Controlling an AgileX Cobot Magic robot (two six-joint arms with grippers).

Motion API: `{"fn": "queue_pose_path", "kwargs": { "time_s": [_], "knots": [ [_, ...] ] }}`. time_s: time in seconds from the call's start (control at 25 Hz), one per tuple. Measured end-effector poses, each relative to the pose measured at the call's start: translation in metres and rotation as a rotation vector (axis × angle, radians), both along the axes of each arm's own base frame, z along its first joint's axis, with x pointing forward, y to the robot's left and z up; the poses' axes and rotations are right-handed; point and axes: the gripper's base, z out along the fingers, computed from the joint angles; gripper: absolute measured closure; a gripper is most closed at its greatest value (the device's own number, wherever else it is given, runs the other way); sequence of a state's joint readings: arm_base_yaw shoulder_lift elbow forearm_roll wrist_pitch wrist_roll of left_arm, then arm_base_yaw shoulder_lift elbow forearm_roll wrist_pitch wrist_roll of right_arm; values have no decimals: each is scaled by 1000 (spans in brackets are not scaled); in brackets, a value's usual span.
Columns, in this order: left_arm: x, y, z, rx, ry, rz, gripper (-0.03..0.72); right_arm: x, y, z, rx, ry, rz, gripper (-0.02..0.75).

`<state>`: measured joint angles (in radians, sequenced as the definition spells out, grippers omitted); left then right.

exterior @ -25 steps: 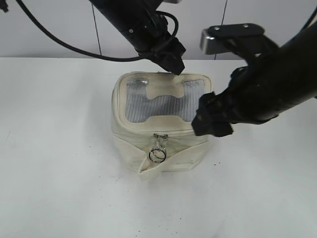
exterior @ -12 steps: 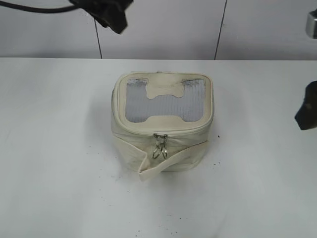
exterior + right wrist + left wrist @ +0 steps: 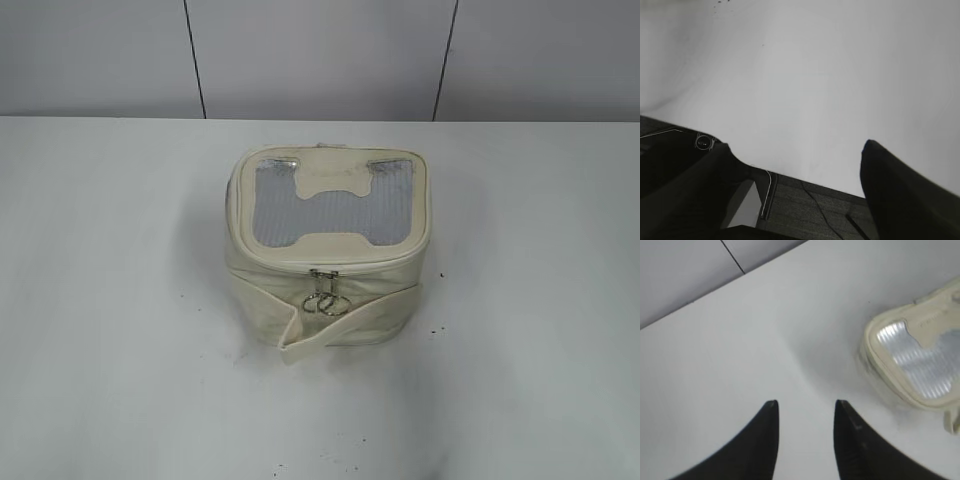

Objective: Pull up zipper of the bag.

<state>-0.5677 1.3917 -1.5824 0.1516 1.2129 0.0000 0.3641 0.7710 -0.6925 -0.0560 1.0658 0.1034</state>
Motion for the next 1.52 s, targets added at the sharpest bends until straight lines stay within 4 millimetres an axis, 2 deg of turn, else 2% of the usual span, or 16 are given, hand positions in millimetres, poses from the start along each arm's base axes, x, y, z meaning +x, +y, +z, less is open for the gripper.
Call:
{"fn": "queue_pose_path", "kwargs": {
  "time_s": [0.12, 0.28, 0.4, 0.52, 0.6, 0.68, 0.84, 0.96, 1.52],
  "knots": [
    [-45, 24, -13, -29, 44, -13, 403, -28, -6, -11, 44, -37, 36, 148],
    [-104, 57, -53, -32, 104, -21, 403, -61, -18, -22, 94, -162, 64, 148],
    [-147, 83, -85, -71, 77, -29, 403, -82, -25, -18, 141, -297, 77, 148],
    [-178, 101, -121, -107, 55, -37, 403, -98, -31, -15, 178, -408, 82, 149],
    [-194, 110, -138, -150, 10, -44, 403, -107, -34, -14, 197, -463, 82, 149],
    [-209, 119, -143, -207, -75, -52, 403, -112, -36, -14, 209, -499, 84, 149],
    [-232, 133, -139, -315, -240, -68, 403, -114, -37, -14, 215, -517, 84, 149],
    [-239, 137, -139, -342, -286, -72, 403, -114, -37, -14, 214, -516, 84, 149],
    [-240, 138, -138, -348, -296, -73, 403, -114, -37, -14, 216, -519, 84, 149]
  ]
}}
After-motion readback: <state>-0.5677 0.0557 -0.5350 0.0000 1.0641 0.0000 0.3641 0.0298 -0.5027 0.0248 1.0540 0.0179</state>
